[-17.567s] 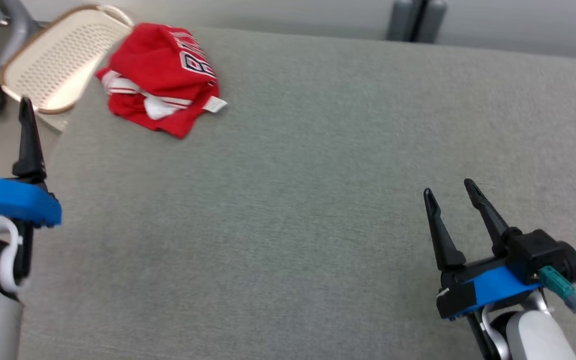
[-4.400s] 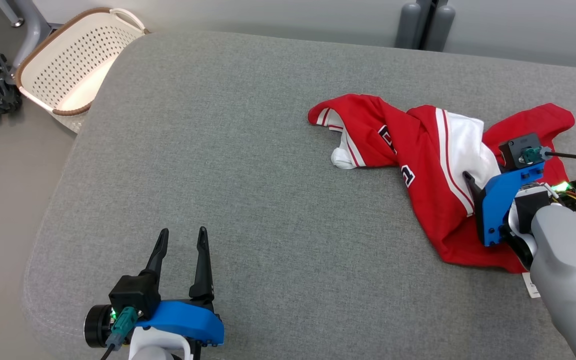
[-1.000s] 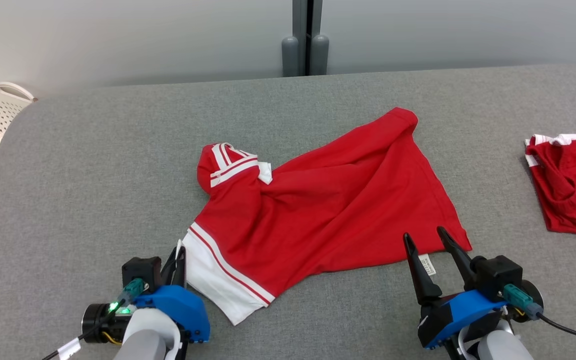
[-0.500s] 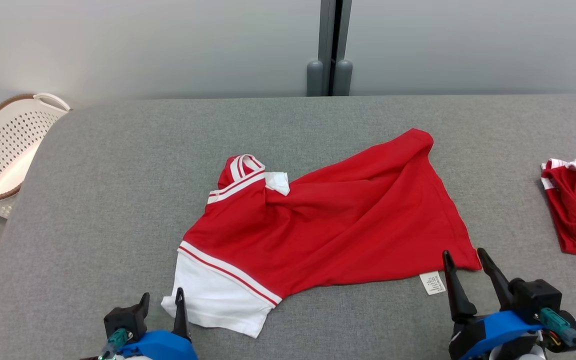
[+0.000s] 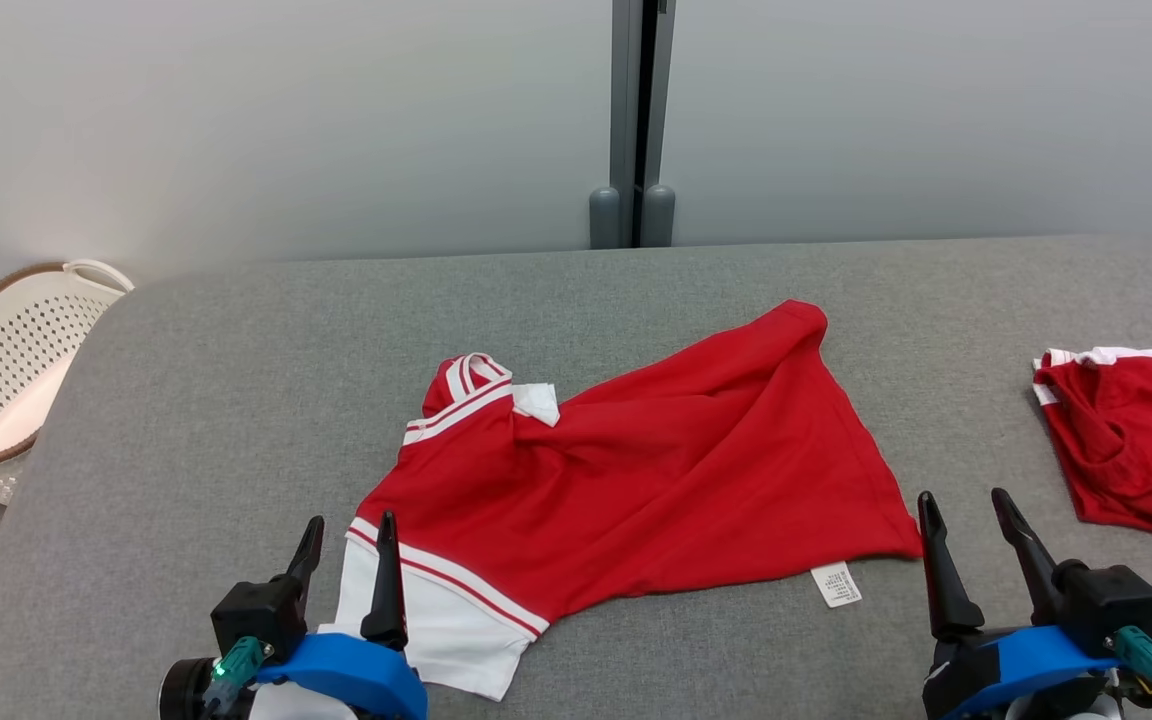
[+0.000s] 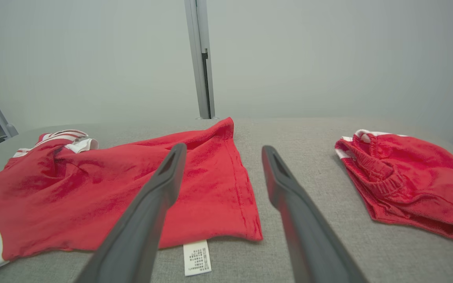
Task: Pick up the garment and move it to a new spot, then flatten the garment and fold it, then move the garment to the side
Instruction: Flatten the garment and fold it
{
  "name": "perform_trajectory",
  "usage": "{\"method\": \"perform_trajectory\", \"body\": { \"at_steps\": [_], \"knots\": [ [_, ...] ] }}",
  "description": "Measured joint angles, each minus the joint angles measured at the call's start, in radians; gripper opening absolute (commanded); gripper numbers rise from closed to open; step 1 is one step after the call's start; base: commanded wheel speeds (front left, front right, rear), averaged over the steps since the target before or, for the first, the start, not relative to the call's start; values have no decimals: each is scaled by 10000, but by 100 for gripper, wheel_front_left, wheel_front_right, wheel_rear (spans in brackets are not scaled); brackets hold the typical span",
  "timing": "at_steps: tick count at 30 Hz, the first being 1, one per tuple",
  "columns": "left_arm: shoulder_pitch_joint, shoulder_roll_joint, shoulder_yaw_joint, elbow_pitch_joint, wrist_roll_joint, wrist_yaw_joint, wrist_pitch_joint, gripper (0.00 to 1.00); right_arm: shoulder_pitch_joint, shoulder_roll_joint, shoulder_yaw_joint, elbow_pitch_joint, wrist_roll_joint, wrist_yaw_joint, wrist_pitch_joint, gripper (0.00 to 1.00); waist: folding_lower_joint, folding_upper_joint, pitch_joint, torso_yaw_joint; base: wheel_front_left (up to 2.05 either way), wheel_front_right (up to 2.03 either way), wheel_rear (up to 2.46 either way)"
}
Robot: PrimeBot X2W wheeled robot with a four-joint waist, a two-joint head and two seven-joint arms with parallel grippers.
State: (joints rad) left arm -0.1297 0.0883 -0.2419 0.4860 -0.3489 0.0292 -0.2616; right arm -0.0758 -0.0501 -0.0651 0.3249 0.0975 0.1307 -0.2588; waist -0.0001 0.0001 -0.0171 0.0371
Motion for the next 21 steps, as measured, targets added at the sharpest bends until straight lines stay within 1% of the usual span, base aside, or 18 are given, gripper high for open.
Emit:
{"method": "perform_trajectory", "body": {
  "at_steps": [10,21],
  "knots": [
    [342,-54,-52,-616,134,10,0,100,17,0,61,-221,109,0,-10,100,0,0,-382,-152,0,0,0],
    [725,-23,17,-886,127,201,0,100,16,0,159,-259,182,0,-12,100,1,0,-433,-122,0,0,0]
  ]
}}
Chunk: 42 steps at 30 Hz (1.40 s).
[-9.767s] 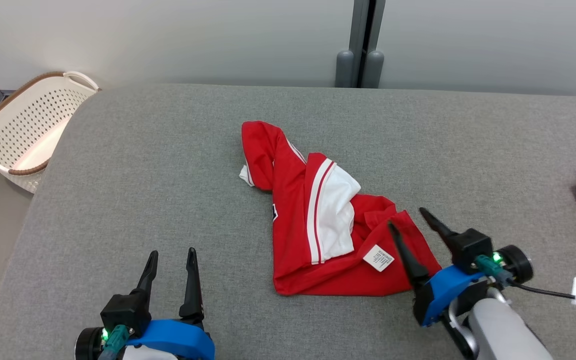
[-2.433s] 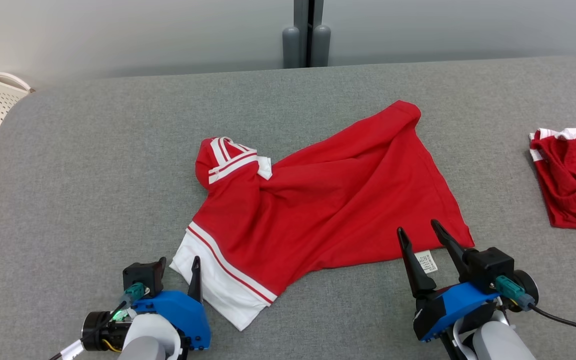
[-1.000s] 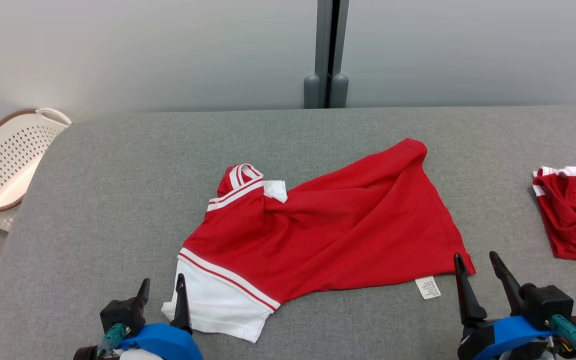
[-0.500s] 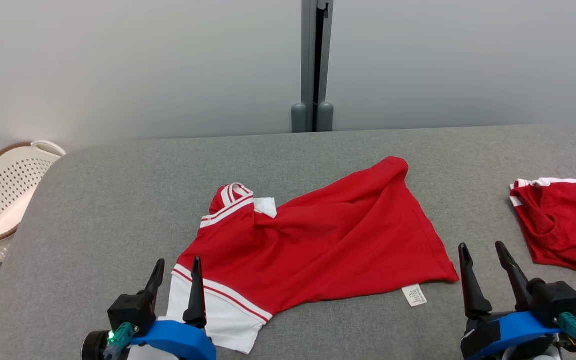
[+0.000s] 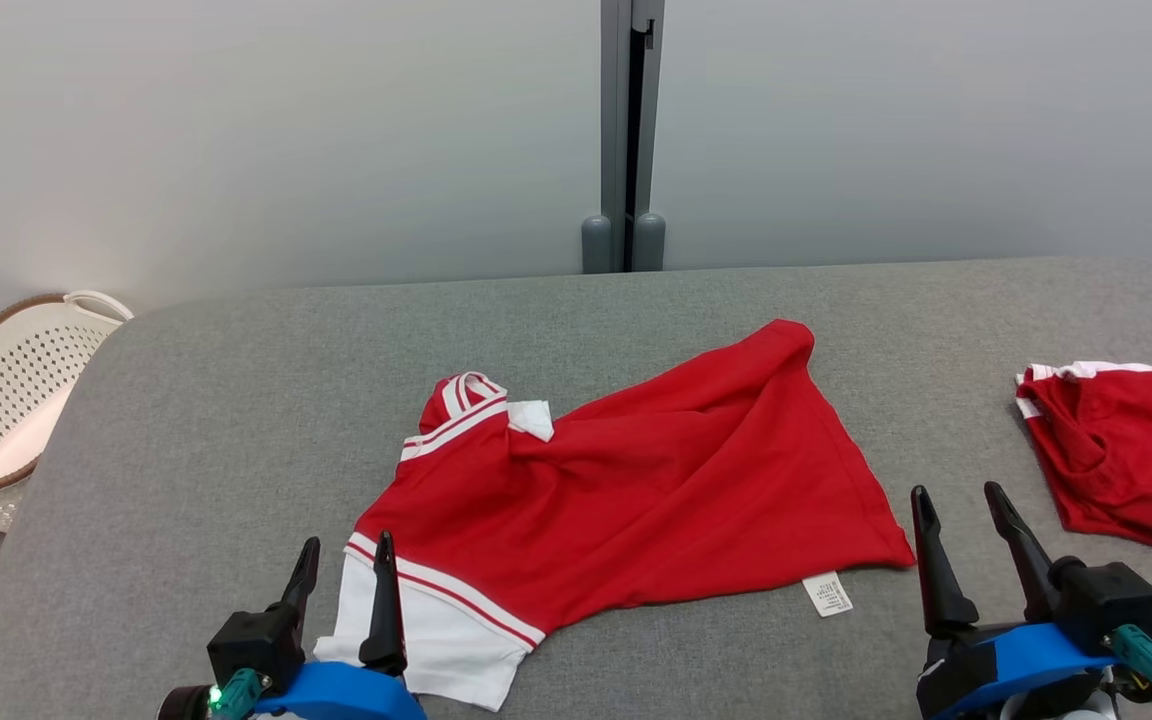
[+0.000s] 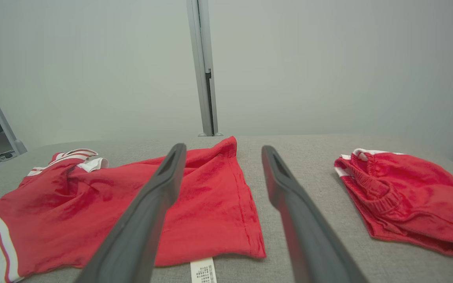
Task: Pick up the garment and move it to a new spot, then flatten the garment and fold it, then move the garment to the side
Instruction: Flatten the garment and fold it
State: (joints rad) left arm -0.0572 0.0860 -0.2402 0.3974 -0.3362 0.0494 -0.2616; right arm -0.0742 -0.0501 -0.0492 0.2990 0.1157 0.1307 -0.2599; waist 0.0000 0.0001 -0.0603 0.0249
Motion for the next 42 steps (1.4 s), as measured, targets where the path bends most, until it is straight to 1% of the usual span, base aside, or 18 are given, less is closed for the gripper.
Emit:
{"method": "perform_trajectory", "body": {
  "at_steps": [7,9,13,17,20,26,32,33,36,37,42],
  "knots": [
    [86,46,-8,-73,-54,44,0,100,-9,0,84,-10,0,0,0,100,0,0,57,84,0,0,0],
    [97,59,12,-58,-75,130,42,100,-9,0,96,0,-2,0,0,100,0,0,78,91,0,0,0],
    [279,186,27,407,-188,293,842,100,-7,0,90,128,-35,0,0,100,0,0,127,75,0,0,0],
    [368,257,31,966,-418,324,1576,100,-6,4,33,280,-77,0,35,100,0,0,252,25,0,0,0],
    [352,249,115,1411,-650,318,1776,100,-10,0,44,336,-77,0,48,100,0,0,398,-55,0,0,0],
    [-87,274,393,2403,-965,290,1739,100,-67,2,100,309,-109,0,123,100,0,-1,810,-325,0,0,0],
    [-617,272,420,3154,-1112,102,1613,100,-191,2,58,286,-182,0,153,100,1,0,1189,-503,0,0,0],
    [-698,268,414,3235,-1129,75,1544,90,-200,2,48,290,-184,0,167,100,1,0,1218,-513,0,0,0],
    [-878,247,382,3469,-1133,0,1440,12,-241,2,8,324,-213,0,169,100,1,0,1270,-519,0,0,0],
    [-913,230,362,3498,-1141,-40,1384,0,-244,4,-35,370,-213,0,209,100,1,0,1280,-506,0,0,0],
    [-1001,142,196,3492,-1116,-113,1220,0,-330,0,-679,938,-364,0,539,100,1,0,1266,-224,0,0,0]
  ]
}}
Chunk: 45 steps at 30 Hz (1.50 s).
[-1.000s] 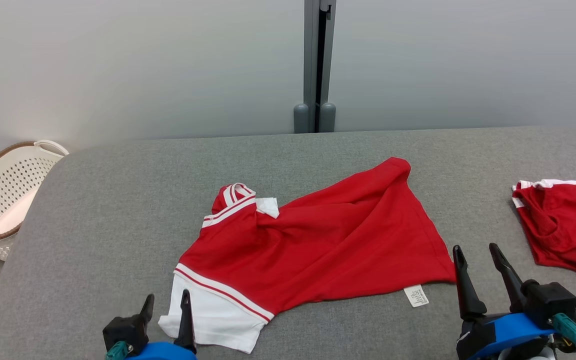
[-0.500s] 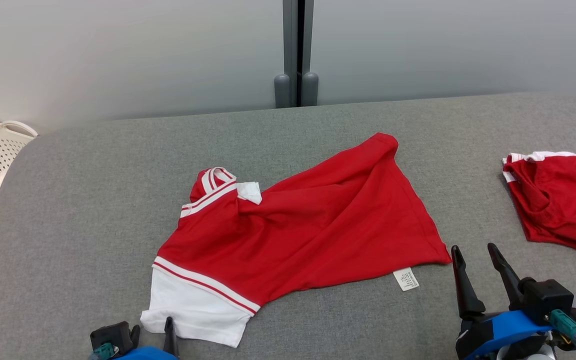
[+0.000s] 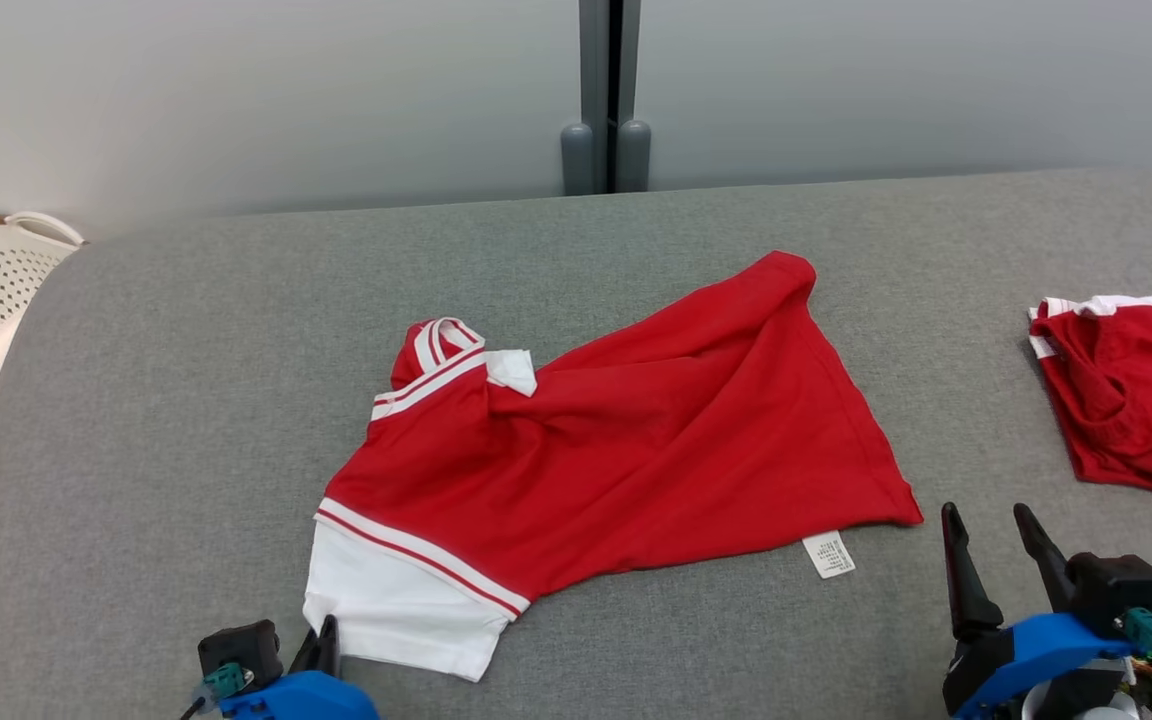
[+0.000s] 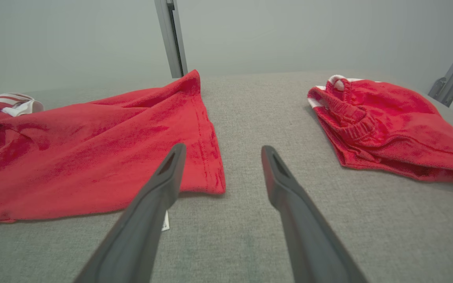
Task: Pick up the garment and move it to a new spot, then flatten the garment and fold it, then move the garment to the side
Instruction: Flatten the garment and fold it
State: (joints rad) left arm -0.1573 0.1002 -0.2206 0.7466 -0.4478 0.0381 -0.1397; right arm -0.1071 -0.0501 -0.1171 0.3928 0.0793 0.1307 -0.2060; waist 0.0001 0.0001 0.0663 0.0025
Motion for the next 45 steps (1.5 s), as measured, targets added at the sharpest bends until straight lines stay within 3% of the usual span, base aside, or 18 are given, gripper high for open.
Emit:
{"method": "perform_trajectory", "body": {
  "at_steps": [11,20,21,22,23,24,29,36,41,45],
  "knots": [
    [76,0,-366,-1083,165,10,-104,0,-1521,-2,-1473,2790,-890,-2,1016,100,-1,0,105,924,0,0,0],
    [246,-13,-545,-1818,176,98,15,0,-2737,-6,-1770,5112,-1450,-2,1283,100,-1,0,316,1324,0,0,0],
    [284,-6,-552,-1883,176,111,17,0,-2853,-13,-1764,5310,-1519,-2,1264,85,-1,0,318,1330,0,0,0],
    [308,-6,-556,-1946,167,111,13,0,-2963,-25,-1749,5507,-1546,-4,1260,48,-1,0,315,1329,0,0,0],
    [313,-8,-558,-2006,161,115,13,0,-3067,-29,-1718,5705,-1519,-4,1258,33,-1,0,304,1323,0,0,0],
    [316,-2,-556,-2077,155,128,12,0,-3193,-42,-1666,5896,-1367,-6,1214,0,-2,-1,290,1310,0,0,0],
    [338,12,-537,-2554,-23,52,8,0,-3645,27,-1003,6518,-499,0,523,0,-1,1,108,1125,0,0,0],
    [35,-144,-255,-3952,-840,-245,63,0,-4029,17,242,6368,1074,-2,-54,0,-1,0,-467,687,0,0,0],
    [-277,-153,-46,-5432,-1271,-391,140,0,-4002,2,1003,4938,1778,-2,-199,0,-1,0,-860,219,0,0,0],
    [-485,-29,232,-6836,-1705,-489,416,0,-3680,-174,1459,2930,2529,-2,123,0,-2,-2,-1160,-148,0,0,0]
  ]
}}
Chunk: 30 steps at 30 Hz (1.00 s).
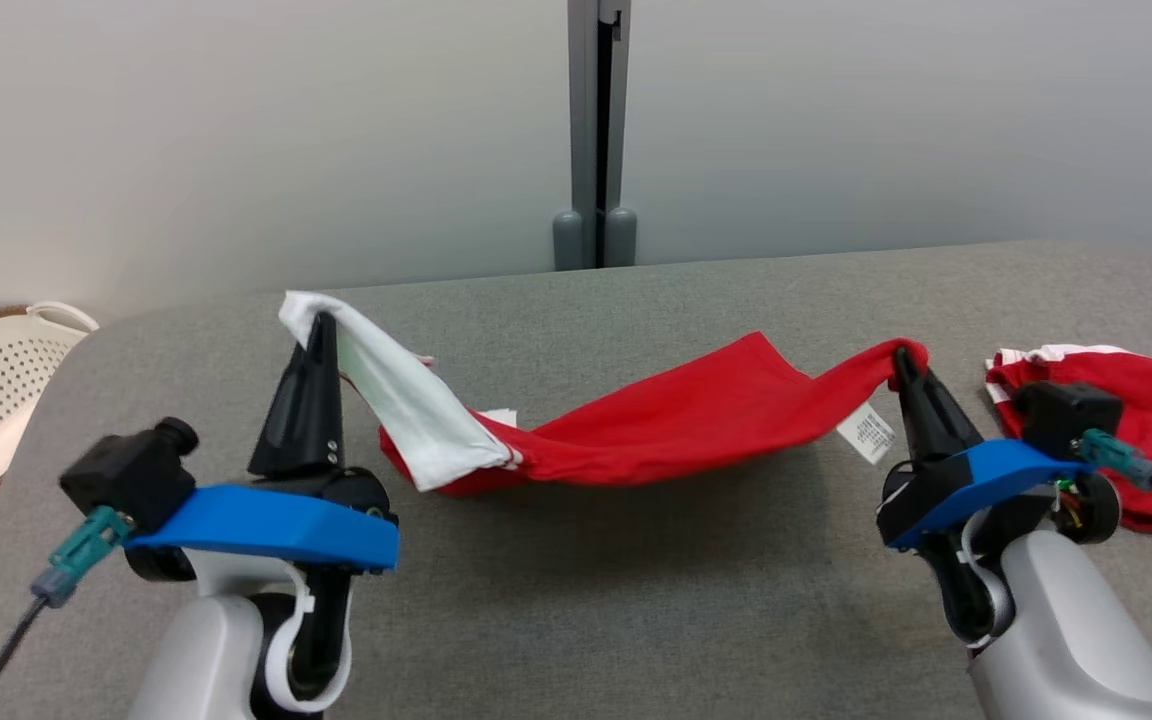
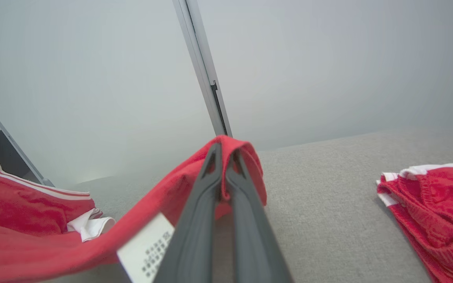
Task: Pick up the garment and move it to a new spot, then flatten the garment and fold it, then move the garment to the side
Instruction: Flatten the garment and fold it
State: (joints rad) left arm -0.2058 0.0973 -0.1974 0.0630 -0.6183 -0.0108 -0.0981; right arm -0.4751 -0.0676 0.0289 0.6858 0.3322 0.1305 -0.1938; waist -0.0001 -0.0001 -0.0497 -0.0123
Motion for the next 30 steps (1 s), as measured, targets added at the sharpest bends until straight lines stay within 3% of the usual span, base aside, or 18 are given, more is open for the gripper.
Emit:
{"method": "perform_trajectory", "body": {
  "at_steps": [5,12,17,23,27,30],
  "knots": [
    [-397,244,407,-2311,-667,4,732,0,1028,-596,-165,-3754,1032,0,1085,0,0,0,-295,-416,0,0,0],
    [-1437,522,932,-5446,-1668,604,2266,0,2337,-700,-1618,-9363,1561,0,3428,0,-1,-1,-333,-806,0,0,0],
    [-2380,989,965,-6203,-1720,930,3271,0,2445,-410,-2343,-11720,1578,0,4849,0,0,-1,-16,-938,0,0,0],
    [-3382,1294,721,-5461,-1402,959,3781,0,2234,-52,-2742,-11862,1603,0,5461,0,0,0,919,-1107,0,0,0],
    [-4758,1482,520,-4266,-961,775,3810,0,1099,25,-2587,-10773,1432,0,5398,0,4,3,1987,-1204,0,0,0],
    [-6372,1526,372,-3020,-539,575,3724,0,-639,-4,-2257,-9419,1028,-2,5072,0,5,4,2846,-1224,0,0,0]
  ]
}}
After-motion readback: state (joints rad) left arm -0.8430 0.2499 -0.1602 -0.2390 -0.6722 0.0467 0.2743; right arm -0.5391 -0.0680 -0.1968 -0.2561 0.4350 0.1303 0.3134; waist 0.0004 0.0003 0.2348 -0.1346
